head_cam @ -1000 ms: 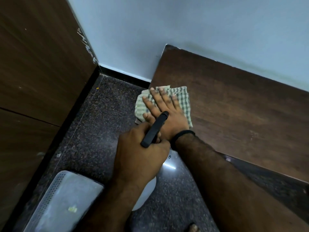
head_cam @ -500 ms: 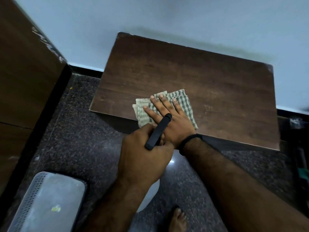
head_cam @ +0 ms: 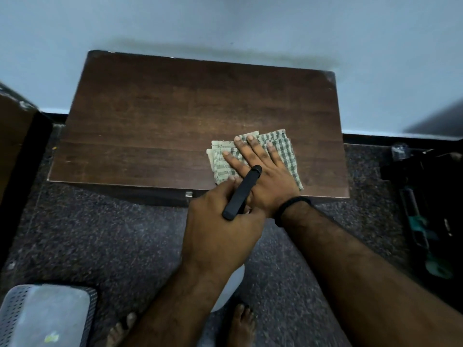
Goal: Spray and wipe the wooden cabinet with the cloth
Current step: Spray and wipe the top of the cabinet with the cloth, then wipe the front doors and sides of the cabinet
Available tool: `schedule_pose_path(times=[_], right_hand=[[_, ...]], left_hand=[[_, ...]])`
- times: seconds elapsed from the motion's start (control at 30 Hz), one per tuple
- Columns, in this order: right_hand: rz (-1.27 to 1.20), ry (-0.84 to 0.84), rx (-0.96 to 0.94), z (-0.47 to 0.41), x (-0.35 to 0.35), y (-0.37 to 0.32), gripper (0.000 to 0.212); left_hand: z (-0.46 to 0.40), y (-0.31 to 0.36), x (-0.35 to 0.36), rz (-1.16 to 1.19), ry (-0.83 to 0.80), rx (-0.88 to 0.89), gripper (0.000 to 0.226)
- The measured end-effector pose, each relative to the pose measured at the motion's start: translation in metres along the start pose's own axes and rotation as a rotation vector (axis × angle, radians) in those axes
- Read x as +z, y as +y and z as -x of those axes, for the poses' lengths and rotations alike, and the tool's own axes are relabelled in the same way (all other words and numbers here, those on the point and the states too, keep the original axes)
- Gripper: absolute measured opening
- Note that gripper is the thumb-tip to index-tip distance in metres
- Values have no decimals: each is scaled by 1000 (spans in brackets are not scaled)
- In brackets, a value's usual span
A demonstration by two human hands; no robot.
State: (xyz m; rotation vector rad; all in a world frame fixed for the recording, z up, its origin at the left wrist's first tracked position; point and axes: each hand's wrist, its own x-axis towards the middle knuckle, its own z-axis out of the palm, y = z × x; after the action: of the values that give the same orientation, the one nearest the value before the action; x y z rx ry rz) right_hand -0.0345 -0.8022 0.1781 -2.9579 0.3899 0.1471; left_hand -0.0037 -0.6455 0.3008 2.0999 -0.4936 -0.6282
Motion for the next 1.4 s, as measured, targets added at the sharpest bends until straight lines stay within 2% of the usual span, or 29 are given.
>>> schedule_pose_path(times=[0.27,0.5,0.9,1.0,1.17,1.3,1.4], right_hand=[[-49,57,259,20,-5,48,57],[-38,47,294,23,-11,43,64],[-2,52,361,21,-7,37,62],[-11,49,364,19,-9,35,64],[-23,88,362,16,-9,34,69],[-12,114,396,12,-7,35,56],[-20,117,417,14,-4,36,55]], left_hand=[[-2,12,23,37,-8,4,10],[-8,-6,7,42,-36,14,12],[-12,-63,-25,99,20,69,13],[-14,-74,-20,111,87,119,13],[-11,-81,-10,143,77,125,11],[-3,-97,9,163,124,138,8],[10,-113,24,141,120,149,9]])
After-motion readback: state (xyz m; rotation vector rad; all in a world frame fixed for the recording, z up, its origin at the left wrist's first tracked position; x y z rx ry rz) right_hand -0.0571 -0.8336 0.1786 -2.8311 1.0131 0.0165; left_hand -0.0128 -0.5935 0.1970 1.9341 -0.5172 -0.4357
